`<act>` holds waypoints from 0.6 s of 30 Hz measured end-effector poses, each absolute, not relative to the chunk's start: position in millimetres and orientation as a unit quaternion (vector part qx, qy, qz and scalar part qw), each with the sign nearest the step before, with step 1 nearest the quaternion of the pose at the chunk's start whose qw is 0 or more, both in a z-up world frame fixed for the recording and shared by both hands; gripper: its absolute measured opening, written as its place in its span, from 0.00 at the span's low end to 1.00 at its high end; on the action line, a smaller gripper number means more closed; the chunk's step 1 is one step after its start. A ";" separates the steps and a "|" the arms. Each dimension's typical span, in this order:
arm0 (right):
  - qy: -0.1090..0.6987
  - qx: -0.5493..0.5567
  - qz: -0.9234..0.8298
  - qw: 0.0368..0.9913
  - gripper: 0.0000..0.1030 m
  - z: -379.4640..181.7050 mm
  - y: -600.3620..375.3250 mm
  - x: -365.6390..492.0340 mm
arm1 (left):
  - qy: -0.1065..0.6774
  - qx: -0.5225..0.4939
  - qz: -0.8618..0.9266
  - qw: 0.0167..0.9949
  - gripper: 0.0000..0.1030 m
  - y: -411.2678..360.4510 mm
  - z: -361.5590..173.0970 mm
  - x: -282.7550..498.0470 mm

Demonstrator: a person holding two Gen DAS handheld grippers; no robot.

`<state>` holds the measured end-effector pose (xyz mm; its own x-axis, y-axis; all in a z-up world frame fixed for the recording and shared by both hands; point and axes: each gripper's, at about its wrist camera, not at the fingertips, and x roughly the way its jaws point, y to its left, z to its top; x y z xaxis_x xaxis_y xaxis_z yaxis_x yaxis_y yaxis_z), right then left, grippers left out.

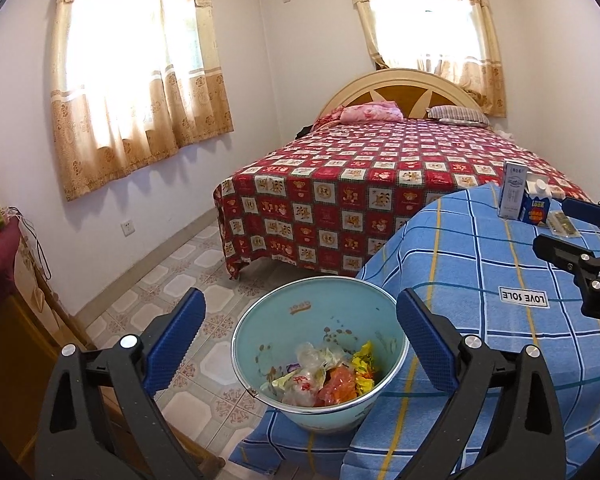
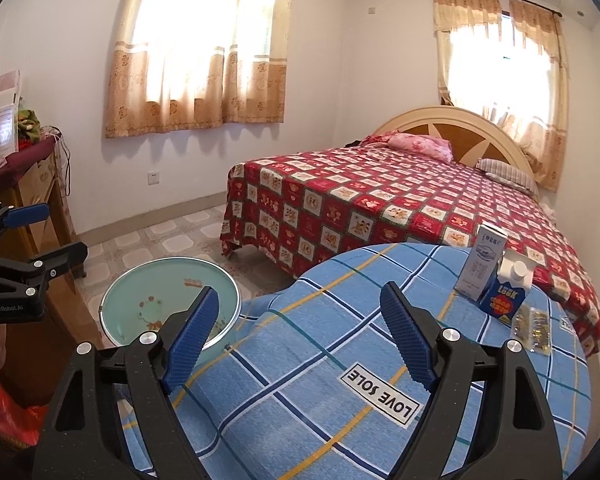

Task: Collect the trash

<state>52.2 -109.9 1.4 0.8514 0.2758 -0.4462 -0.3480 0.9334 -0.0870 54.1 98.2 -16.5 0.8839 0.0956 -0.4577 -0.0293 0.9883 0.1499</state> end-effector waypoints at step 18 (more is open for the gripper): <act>0.222 -0.080 0.161 0.958 0.79 -1.4 -114.3 50.1 | 0.238 0.071 0.034 0.968 0.94 95.4 -17.0 54.1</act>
